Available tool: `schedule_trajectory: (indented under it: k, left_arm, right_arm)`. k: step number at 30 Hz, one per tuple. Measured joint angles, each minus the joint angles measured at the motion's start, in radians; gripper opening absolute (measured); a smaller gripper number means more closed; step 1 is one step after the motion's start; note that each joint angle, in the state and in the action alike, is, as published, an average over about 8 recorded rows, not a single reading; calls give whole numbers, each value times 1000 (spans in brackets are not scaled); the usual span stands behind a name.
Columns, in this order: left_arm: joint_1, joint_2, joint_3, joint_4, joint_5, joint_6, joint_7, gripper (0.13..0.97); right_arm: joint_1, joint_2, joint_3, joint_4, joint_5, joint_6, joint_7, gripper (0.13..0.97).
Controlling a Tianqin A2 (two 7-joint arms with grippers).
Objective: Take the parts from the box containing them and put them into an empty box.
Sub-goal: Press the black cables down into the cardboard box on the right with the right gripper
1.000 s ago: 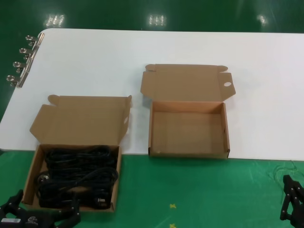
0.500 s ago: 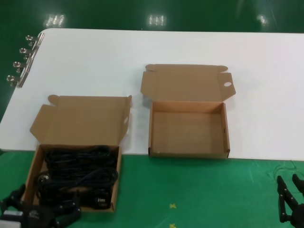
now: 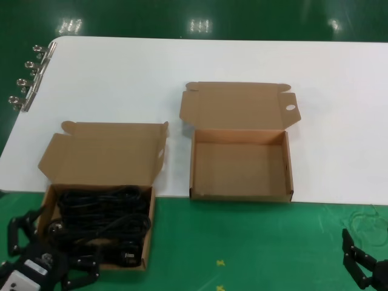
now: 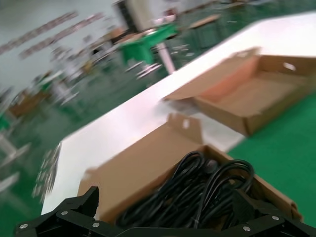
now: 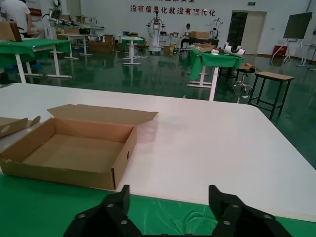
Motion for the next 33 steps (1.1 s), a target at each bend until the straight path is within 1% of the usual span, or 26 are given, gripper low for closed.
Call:
schedule_trajectory:
  k: [1, 2, 4, 6, 8, 9, 10, 14, 16, 18, 19, 21, 23, 27, 30, 33]
  left_arm:
    - [-9, -9, -3, 7, 4, 27, 29, 966]
    - [-20, -22, -3, 13, 9, 51, 53, 966]
    - [-44, -54, 10, 27, 25, 88, 86, 966]
    - [-76, -94, 36, 43, 53, 113, 97, 966]
    - [-112, -132, 69, 61, 92, 132, 91, 966]
    - [-133, -151, 88, 72, 115, 141, 83, 966]
    - [-155, -171, 108, 83, 142, 151, 72, 966]
    - [-244, -242, 189, 124, 266, 204, 9, 966]
    - [-288, -275, 229, 139, 338, 245, -36, 966]
    - [-332, -300, 266, 150, 410, 290, -87, 966]
    - [-353, -309, 283, 154, 446, 313, -114, 966]
    - [-400, -317, 315, 165, 521, 358, -173, 966]
    - [-449, -315, 344, 181, 596, 399, -230, 966]
    - [-544, -285, 393, 234, 725, 455, -316, 966]
    - [-604, -256, 422, 280, 793, 480, -357, 966]
    - [-652, -227, 441, 317, 833, 498, -389, 966]
  right_arm:
    - [0, 0, 0, 0, 0, 0, 0, 416]
    - [0, 0, 0, 0, 0, 0, 0, 444]
    - [0, 0, 0, 0, 0, 0, 0, 499]
    - [0, 0, 0, 0, 0, 0, 0, 554]
    - [0, 0, 0, 0, 0, 0, 0, 609]
    - [0, 0, 0, 0, 0, 0, 0, 637]
    - [0, 0, 0, 0, 0, 0, 0, 637]
    - [0, 0, 0, 0, 0, 0, 0, 727]
    - [0, 0, 0, 0, 0, 0, 0, 772]
    - [0, 0, 0, 0, 0, 0, 0, 817]
    - [0, 0, 0, 0, 0, 0, 0, 817]
    - [0, 0, 0, 0, 0, 0, 0, 844]
    - [0, 0, 0, 0, 0, 0, 0, 871]
    - [0, 0, 0, 0, 0, 0, 0, 926]
    - [0, 0, 0, 0, 0, 0, 0, 926]
    - [0, 0, 0, 0, 0, 0, 0, 936]
